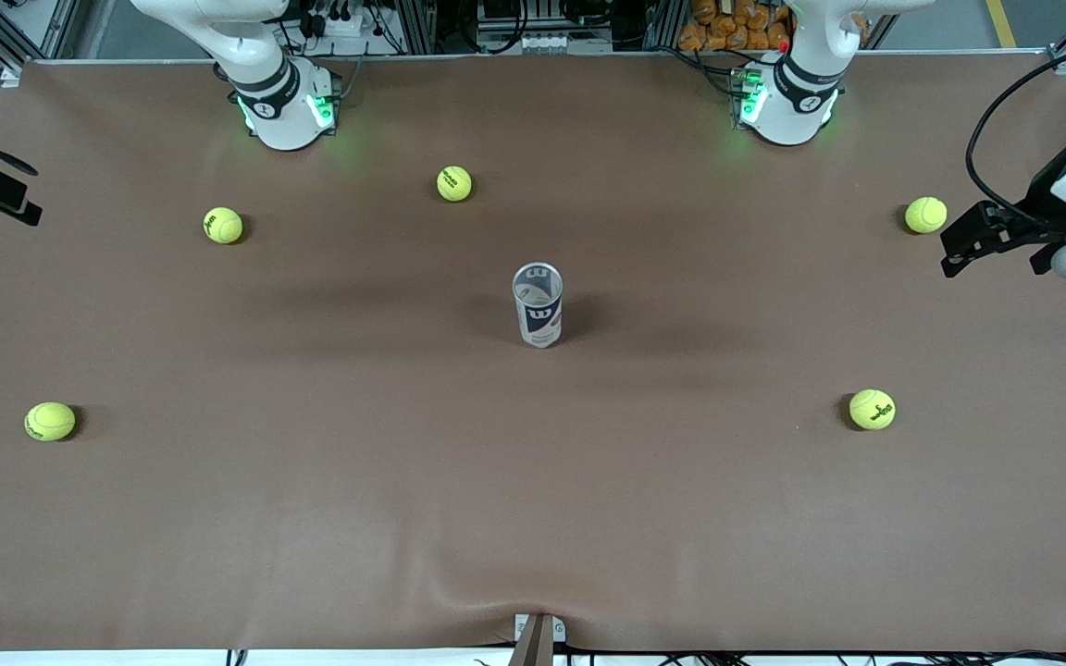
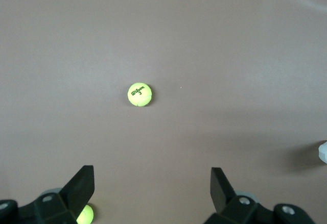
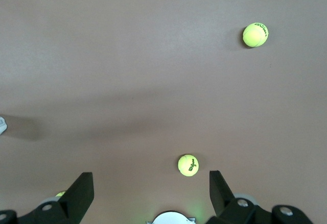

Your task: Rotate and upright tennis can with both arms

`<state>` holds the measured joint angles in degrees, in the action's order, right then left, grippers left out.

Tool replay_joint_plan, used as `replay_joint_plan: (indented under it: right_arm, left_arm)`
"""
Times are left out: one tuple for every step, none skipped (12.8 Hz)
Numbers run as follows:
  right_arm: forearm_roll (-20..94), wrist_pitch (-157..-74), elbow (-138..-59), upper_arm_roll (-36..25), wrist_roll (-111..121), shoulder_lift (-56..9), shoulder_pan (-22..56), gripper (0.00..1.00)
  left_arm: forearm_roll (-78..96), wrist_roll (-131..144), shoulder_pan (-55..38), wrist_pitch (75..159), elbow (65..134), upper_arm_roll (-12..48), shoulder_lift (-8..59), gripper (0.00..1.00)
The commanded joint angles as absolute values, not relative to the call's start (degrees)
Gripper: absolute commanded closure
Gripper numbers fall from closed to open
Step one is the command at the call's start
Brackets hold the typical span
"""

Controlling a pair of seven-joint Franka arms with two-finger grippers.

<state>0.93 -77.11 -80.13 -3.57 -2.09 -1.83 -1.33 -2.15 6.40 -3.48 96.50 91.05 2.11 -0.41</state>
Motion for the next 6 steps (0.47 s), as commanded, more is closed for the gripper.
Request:
replay_joint_plan:
  right_arm:
    - [0.26, -77.08, -79.63, -3.6, -3.25, -1.85, -0.97, 0.0]
    - [0.26, -77.08, -79.63, -3.6, -3.25, -1.85, -1.05, 0.0]
    - [0.35, -77.08, -79.63, -3.6, -3.25, -1.85, -1.14, 0.0]
    - [0.35, -77.17, -79.54, -3.6, -3.25, -1.85, -1.14, 0.0]
    - [0.35, -77.25, -79.54, -3.6, -3.51, -1.85, -1.14, 0.0]
    - [0.44, -77.69, -79.54, -3.69, -3.6, -1.76, -1.32, 0.0]
  left_arm:
    - [2.61, 5.45, -3.34, 93.62, 90.35, 1.76, -0.26, 0.0]
    - [3.51, 4.84, -3.34, 93.08, 90.35, 1.06, -0.26, 0.0]
    - [3.95, 4.83, -3.34, 92.9, 90.35, 0.88, -0.35, 0.0]
    - [3.96, 4.83, -3.34, 92.38, 90.35, 0.88, -0.35, 0.0]
    - [3.96, 4.75, -3.34, 92.29, 90.35, 0.88, -0.26, 0.0]
    - [3.96, 4.66, -3.34, 92.29, 90.35, 0.88, -0.26, 0.0]
